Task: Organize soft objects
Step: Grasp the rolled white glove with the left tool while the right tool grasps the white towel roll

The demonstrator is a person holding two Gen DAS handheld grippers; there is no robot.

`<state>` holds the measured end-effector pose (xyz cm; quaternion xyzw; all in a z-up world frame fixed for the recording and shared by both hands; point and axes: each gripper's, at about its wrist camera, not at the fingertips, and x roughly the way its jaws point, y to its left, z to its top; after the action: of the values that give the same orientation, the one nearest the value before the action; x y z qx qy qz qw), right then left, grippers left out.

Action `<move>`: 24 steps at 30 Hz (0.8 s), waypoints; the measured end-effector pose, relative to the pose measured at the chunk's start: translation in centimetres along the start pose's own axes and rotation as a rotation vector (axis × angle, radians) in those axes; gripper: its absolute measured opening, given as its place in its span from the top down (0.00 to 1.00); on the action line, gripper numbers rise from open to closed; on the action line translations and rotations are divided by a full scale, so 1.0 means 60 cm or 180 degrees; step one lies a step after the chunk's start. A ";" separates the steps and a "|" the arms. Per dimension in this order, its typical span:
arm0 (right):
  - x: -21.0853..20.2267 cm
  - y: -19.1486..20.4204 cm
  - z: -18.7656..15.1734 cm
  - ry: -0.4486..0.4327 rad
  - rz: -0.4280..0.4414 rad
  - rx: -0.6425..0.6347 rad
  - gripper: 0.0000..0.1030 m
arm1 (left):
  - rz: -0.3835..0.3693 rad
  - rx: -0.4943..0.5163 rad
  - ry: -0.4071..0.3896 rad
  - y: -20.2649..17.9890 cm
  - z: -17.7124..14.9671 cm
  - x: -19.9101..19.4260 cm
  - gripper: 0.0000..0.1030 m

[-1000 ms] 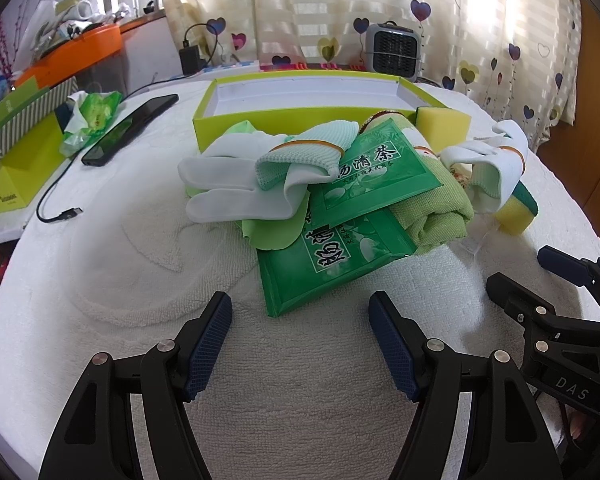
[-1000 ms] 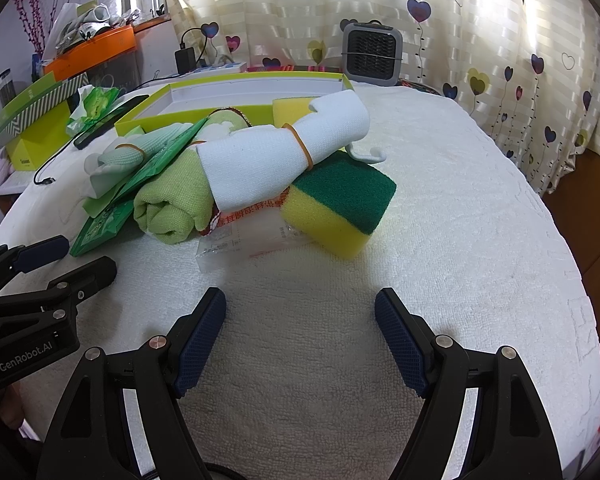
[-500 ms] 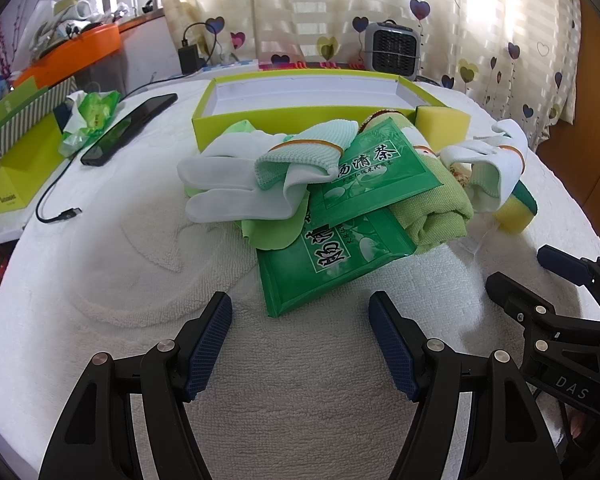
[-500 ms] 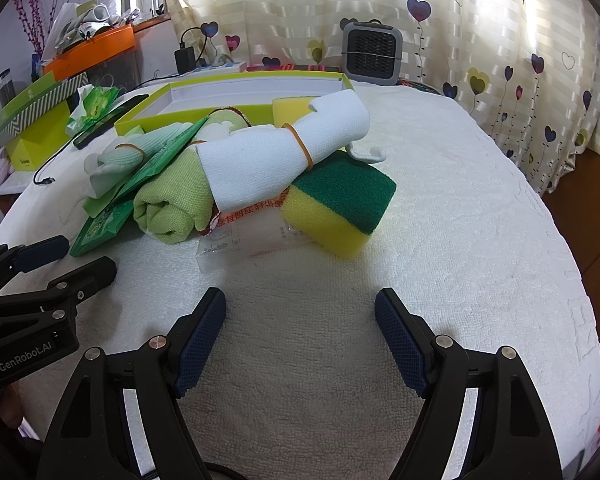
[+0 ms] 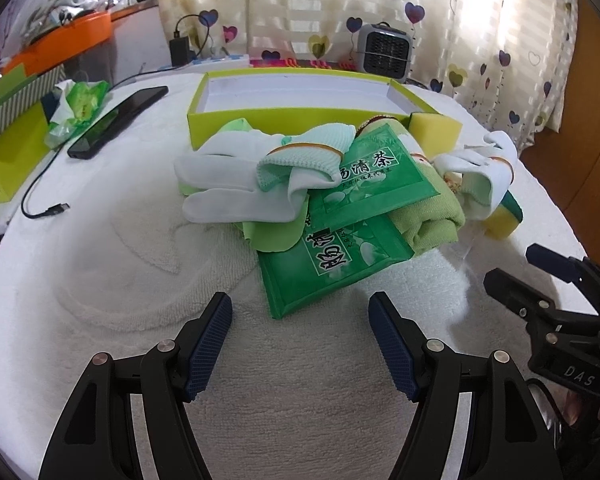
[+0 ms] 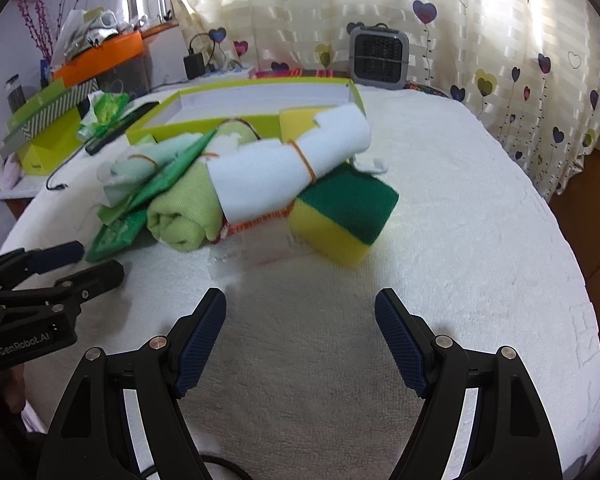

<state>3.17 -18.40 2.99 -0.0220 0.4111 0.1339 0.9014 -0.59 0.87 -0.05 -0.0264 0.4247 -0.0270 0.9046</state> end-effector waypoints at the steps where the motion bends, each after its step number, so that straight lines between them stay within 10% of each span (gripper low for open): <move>1: -0.001 0.001 0.001 -0.0007 0.0011 -0.0004 0.25 | -0.0008 0.0001 0.0005 0.000 0.004 0.001 0.31; 24: -0.019 -0.007 0.071 -0.0340 0.0327 0.0338 0.25 | -0.0387 -0.0015 -0.0201 0.036 0.103 -0.018 0.32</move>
<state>5.73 -18.44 6.64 0.0541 0.3696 0.1590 0.9139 3.53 3.25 4.54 -0.0551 0.3935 -0.0800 0.9142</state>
